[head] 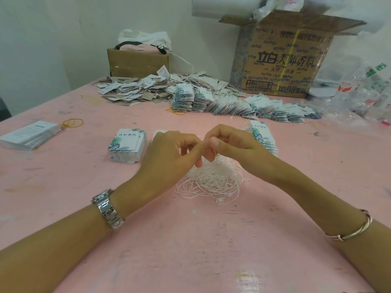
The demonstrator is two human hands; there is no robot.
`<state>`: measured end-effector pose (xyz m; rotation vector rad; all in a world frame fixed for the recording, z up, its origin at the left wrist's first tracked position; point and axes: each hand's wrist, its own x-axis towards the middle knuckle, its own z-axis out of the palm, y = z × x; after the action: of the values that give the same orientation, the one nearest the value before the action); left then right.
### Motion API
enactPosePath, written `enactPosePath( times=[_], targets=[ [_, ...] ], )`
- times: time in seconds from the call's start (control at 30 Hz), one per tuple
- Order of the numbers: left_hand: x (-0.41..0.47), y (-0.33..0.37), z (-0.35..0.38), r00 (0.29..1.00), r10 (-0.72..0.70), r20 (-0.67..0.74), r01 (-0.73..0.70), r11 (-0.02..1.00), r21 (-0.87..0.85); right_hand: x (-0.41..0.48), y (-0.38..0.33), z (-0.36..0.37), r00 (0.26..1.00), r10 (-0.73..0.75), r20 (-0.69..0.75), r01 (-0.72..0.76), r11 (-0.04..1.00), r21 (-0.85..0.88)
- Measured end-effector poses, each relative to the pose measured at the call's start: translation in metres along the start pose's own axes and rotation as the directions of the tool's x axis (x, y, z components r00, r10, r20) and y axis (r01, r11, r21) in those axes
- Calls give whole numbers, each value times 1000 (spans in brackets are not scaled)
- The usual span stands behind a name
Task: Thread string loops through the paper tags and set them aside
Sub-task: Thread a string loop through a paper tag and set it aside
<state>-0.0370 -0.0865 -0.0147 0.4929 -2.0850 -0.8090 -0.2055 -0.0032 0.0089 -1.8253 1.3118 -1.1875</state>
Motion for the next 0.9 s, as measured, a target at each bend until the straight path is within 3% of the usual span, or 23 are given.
enactPosePath(
  times=[0.27,0.43,0.53,0.6,0.67,0.9],
  targets=[
    [-1,5,0,1000,3,16,-3,999,34,3,3,-11,998,62,32,-67,979,193],
    [-2,9,-1,999,34,20,-35,998,51,3,5,-12,999,34,1,-34,991,131],
    [1,10,-8,995,100,29,-104,976,189,2,5,-14,999,30,-21,-27,994,106],
    [6,10,-19,979,199,54,-202,872,446,2,5,-15,998,35,-45,-30,994,106],
    [13,8,-34,964,247,95,-245,697,674,2,6,-15,996,48,-76,-39,993,108],
    [21,-7,-56,963,-54,264,-227,362,904,3,6,-11,986,94,-137,-85,994,70]
  ],
)
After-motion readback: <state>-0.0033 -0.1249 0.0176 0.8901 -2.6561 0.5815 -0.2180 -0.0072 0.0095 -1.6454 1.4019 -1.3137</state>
